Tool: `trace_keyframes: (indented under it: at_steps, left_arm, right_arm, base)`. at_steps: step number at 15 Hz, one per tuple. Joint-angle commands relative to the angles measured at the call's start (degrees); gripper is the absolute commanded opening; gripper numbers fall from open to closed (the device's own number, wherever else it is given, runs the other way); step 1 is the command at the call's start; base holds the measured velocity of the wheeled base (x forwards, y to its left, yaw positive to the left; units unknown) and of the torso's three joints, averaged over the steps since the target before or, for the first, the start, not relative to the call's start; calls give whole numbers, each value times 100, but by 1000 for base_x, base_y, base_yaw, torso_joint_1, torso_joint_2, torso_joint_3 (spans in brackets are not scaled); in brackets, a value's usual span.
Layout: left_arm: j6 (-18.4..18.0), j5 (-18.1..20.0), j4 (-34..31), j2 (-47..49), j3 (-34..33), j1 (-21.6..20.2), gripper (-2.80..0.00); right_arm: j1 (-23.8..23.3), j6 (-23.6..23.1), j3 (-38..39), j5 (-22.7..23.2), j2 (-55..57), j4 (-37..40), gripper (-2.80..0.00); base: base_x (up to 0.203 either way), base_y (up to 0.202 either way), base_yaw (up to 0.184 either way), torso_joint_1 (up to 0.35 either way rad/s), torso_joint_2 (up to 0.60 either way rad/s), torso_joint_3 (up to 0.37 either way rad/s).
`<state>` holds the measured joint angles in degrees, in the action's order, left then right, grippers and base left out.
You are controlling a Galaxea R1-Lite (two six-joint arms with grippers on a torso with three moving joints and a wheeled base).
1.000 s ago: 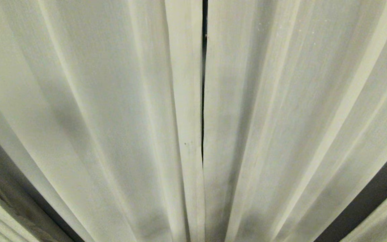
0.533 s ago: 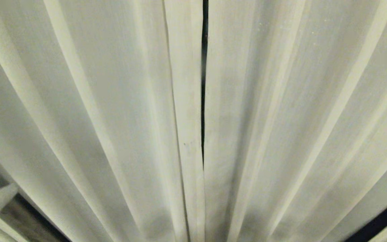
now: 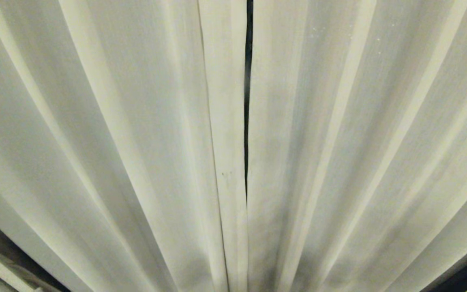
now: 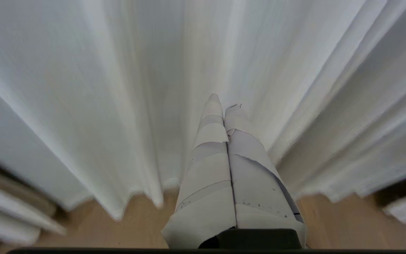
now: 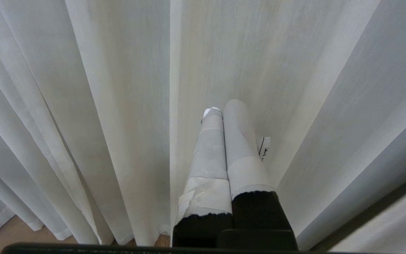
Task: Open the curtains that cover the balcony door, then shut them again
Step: Pull the outer curtains open on both sides
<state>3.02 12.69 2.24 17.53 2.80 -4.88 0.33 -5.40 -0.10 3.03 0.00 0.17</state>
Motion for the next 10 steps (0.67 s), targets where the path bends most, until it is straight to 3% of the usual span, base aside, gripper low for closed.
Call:
trace_keyframes:
  at_steps: [1,2,5,7,8,9,10]
  left_arm:
    - [-3,5,365,-180,-171,4,-280]
    - [-15,5,651,-180,-255,4,-280]
    - [-619,-155,715,-186,-280,4,-280]
    - [-929,-951,713,-185,-280,4,-280]
    - [-967,-1566,641,-187,-280,4,-280]
    - [-858,-1911,545,-187,-280,4,-280]
    - [-728,-1786,452,-183,-280,4,-280]
  right_arm:
    - [2,-5,1,4,9,0,-280]
    - [2,-5,1,4,9,0,-280]
    - [2,-5,1,4,9,0,-280]
    - [2,-5,1,4,9,0,-280]
    - [2,-5,1,4,9,0,-280]
    - [2,-5,1,4,9,0,-280]
    - [2,-5,1,4,9,0,-280]
  base:
    - [0,0,0,0,0,0]
    - [0,0,0,0,0,0]
    - [0,0,0,0,0,0]
    - [0,0,0,0,0,0]
    - [0,0,0,0,0,0]
    - [0,0,0,0,0,0]
    - [0,0,0,0,0,0]
